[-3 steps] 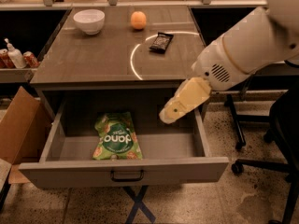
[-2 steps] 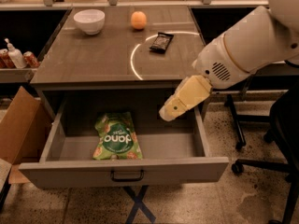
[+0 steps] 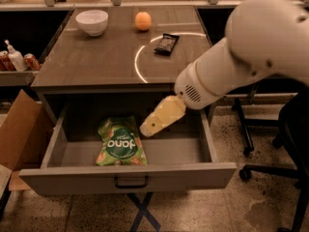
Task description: Pick green rice chip bag from top drawer and place on counter
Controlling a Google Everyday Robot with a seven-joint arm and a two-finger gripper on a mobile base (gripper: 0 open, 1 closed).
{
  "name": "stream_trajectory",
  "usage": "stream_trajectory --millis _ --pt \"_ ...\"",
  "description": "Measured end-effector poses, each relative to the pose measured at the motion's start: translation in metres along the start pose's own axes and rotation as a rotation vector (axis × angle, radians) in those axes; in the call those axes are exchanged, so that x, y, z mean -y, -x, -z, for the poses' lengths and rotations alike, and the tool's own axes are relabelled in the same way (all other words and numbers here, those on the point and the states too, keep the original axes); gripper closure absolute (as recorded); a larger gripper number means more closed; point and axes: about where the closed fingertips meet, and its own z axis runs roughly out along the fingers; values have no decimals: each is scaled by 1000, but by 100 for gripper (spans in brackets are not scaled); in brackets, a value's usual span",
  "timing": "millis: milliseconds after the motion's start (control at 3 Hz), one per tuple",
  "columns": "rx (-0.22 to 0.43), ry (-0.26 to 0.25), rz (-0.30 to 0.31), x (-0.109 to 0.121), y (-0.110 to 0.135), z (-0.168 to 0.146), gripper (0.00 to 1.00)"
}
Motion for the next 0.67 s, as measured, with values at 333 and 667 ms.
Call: stream_trajectory --millis 333,667 --pt "-40 2 -123 -6 -20 -73 0" --pt "-37 13 -219 -18 -43 -133 0"
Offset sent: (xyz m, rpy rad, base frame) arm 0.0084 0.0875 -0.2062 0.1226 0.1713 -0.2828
